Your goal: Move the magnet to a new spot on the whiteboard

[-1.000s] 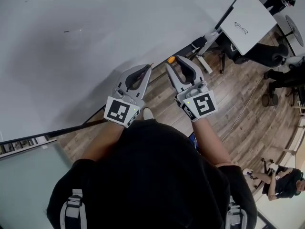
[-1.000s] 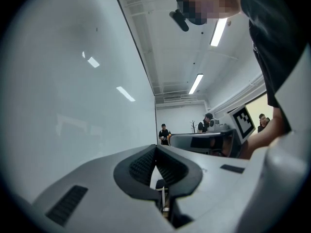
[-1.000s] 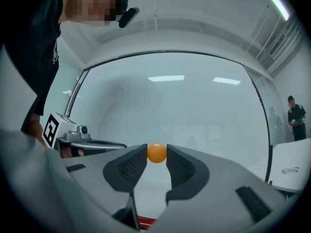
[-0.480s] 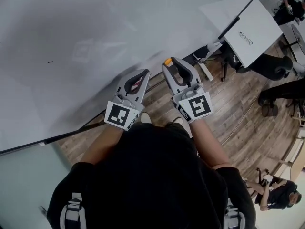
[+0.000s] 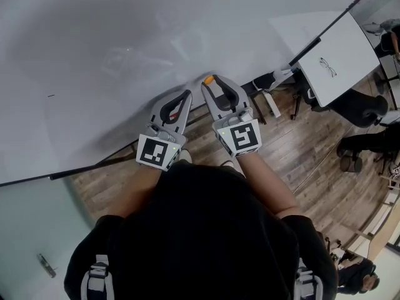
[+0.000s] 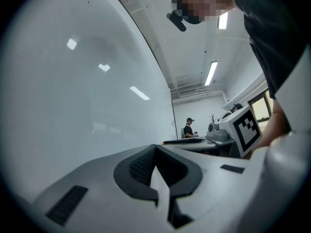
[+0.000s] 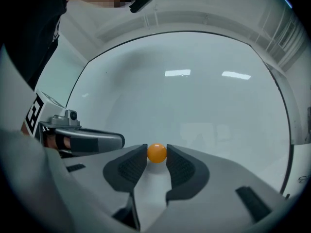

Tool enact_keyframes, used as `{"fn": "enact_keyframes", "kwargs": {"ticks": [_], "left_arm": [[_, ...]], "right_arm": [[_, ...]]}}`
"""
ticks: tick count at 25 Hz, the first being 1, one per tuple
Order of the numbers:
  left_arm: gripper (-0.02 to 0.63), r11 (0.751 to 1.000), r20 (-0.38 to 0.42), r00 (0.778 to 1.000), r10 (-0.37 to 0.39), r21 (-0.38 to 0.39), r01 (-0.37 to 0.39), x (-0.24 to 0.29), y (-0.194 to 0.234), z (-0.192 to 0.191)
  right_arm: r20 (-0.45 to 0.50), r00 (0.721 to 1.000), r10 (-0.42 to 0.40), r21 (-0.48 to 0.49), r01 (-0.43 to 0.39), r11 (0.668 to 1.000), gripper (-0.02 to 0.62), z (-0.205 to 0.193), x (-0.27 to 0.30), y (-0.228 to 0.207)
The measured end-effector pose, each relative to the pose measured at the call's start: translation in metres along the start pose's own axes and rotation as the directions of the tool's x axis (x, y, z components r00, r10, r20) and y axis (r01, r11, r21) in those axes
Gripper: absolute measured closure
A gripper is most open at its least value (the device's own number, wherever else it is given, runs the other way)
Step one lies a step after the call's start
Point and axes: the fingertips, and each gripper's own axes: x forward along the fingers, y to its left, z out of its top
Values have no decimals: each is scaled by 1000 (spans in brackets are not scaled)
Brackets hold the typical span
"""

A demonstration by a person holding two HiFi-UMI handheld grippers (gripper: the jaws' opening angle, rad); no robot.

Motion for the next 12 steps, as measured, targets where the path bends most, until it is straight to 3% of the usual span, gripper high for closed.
{"fn": "enact_keyframes", "kwargs": {"ticks": [12], "left_arm": [[604,999,-24,999,38,-7,-38,5,15,-7]], "right_arm": [[3,1000,-4,-12,4,1000,475,-19,23,-3]]}}
